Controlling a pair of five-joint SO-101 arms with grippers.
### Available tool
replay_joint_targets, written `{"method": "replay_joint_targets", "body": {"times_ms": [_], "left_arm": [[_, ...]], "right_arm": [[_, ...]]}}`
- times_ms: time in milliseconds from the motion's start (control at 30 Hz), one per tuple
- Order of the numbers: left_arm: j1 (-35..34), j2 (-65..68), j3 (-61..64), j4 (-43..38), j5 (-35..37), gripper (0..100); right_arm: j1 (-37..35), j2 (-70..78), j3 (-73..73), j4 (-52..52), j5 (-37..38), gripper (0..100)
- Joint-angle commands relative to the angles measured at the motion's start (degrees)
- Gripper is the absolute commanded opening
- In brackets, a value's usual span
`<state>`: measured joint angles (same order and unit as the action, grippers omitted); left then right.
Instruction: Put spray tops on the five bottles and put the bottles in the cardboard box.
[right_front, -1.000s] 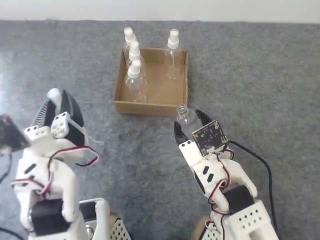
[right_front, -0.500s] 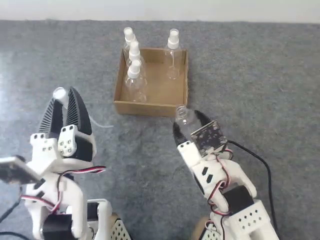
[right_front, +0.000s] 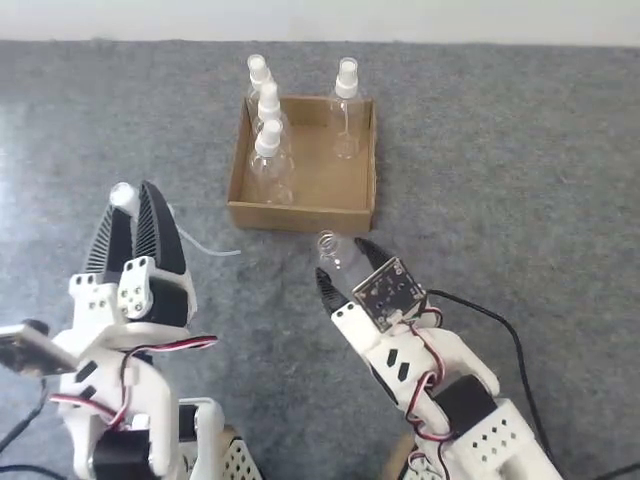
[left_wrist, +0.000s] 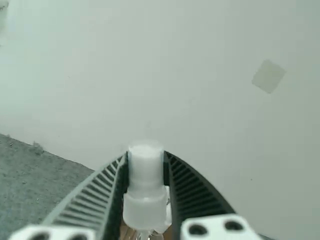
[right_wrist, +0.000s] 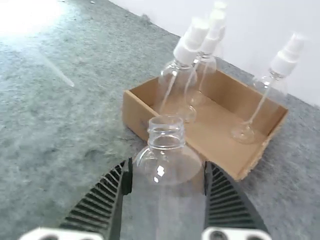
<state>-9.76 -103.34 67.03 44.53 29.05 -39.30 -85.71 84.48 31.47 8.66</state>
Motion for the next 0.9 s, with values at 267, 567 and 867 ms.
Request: {"method": "replay_joint_targets", "body": {"times_ms": [267,567,867], "left_arm": [[0.4,-1.1,-2.8,-1.9,4.6,1],[0.5,-1.2,-3.6,-1.8,4.6,1],[9.1,-1.2,-7.5,3.9,1.0,1]], "right_arm": [[-6.5,-1.4,5.1,-9.7,2.1,10.9],[-10.7,-1.4,7.3,-10.4,8.4,10.5],[-10.6,-1.1,7.4,-10.4,8.4,10.6]]}}
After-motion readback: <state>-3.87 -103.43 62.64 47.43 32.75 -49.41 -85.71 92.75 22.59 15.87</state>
